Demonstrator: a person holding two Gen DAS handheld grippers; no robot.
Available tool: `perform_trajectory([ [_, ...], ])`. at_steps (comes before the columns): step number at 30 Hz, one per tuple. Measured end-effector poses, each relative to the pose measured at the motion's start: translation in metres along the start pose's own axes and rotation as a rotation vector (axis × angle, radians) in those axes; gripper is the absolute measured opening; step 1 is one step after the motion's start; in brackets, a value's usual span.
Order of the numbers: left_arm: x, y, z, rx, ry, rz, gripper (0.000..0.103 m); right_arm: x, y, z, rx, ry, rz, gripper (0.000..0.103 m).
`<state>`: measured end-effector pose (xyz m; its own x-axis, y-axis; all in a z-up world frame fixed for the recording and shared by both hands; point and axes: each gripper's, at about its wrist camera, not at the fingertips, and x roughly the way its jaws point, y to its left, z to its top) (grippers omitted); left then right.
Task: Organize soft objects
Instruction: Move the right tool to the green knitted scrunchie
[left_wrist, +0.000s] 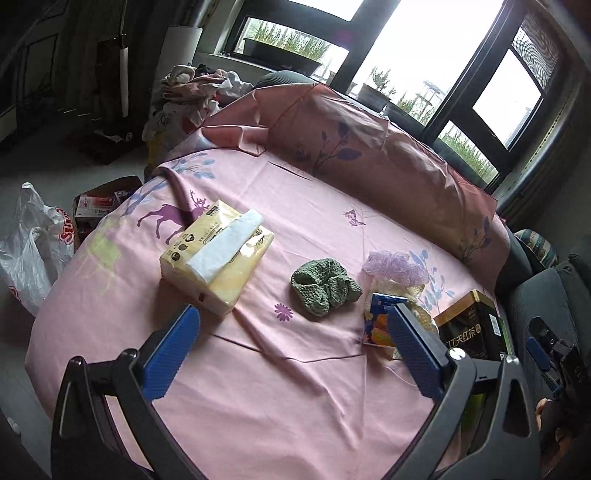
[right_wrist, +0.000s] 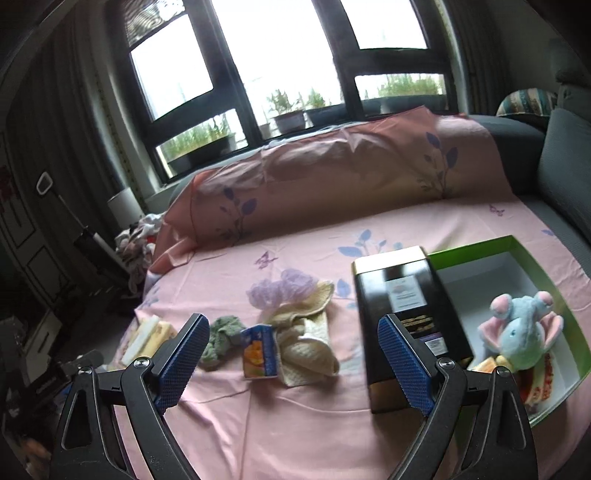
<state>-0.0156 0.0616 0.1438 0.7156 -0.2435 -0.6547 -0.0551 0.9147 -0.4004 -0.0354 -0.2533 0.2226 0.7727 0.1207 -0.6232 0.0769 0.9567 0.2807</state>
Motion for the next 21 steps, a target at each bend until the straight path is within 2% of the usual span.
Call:
perform_trajectory([
  [2,-0.003,0.007,0.003,-0.009,-0.008,0.010,0.101,0.025,0.021,0.000,-0.011,0.082,0.056,0.089],
  [4,-0.004,0.011,0.005,-0.027,-0.001,0.001,0.100,0.054,0.043,0.000,-0.033,0.169,0.095,0.076],
  [5,-0.005,0.013,0.006,-0.034,0.002,-0.008,0.100,0.070,0.052,-0.001,-0.035,0.216,0.096,0.074],
  [7,-0.006,0.017,0.008,-0.043,0.003,-0.013,0.100,0.104,0.066,-0.003,-0.026,0.301,0.084,0.059],
  [9,-0.007,0.020,0.010,-0.050,-0.002,0.004,0.100,0.138,0.077,-0.008,-0.008,0.388,0.068,0.051],
  [13,-0.007,0.028,0.012,-0.056,0.007,0.027,0.100,0.193,0.099,-0.022,-0.019,0.500,0.031,0.049],
  [21,-0.008,0.036,0.014,-0.056,0.003,0.059,0.099,0.255,0.118,-0.037,-0.068,0.569,-0.077,0.048],
])
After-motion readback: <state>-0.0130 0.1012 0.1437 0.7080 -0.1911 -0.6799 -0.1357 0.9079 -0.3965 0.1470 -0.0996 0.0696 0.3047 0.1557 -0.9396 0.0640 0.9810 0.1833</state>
